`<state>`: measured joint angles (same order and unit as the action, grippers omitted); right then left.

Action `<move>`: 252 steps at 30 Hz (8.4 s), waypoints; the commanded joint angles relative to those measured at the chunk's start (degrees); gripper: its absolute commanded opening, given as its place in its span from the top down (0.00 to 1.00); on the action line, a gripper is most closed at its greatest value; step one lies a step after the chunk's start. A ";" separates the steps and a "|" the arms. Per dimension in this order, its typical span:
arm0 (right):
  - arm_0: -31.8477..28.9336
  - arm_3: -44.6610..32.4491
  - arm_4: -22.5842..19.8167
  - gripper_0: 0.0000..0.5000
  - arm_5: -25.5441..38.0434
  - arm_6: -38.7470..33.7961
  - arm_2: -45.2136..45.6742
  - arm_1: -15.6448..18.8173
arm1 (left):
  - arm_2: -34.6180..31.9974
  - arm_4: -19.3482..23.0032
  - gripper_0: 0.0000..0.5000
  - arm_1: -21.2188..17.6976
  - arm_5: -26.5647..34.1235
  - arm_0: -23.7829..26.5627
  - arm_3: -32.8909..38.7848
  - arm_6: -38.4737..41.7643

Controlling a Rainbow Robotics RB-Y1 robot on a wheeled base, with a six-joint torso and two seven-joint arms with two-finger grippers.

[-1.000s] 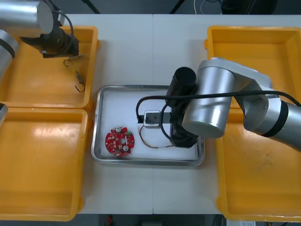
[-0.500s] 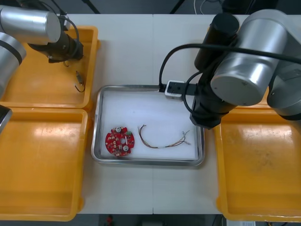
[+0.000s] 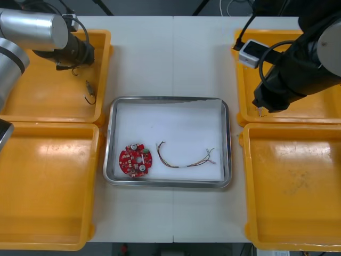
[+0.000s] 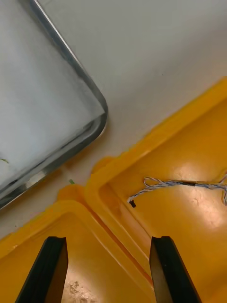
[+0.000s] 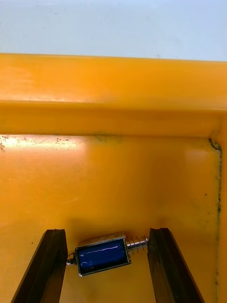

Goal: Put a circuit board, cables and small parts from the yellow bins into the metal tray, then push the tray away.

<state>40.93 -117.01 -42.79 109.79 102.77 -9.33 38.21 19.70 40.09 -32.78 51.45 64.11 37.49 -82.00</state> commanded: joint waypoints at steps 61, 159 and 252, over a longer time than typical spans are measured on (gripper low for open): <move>17.52 48.28 28.56 0.00 -8.98 -48.27 12.94 -14.48 | -4.49 3.42 1.00 -7.12 11.91 -1.18 4.61 -10.11; 19.54 28.07 22.49 1.00 0.21 -30.08 15.84 -10.18 | 4.03 0.60 0.00 -0.71 46.02 -16.30 64.20 33.22; 10.66 23.15 8.87 0.00 -19.79 14.31 -36.11 -13.69 | -5.90 3.94 1.00 -4.75 16.84 -15.95 26.49 19.60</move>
<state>51.88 -93.16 -33.10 90.28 115.80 -46.06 25.86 13.71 43.42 -36.62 68.85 47.70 63.69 -55.22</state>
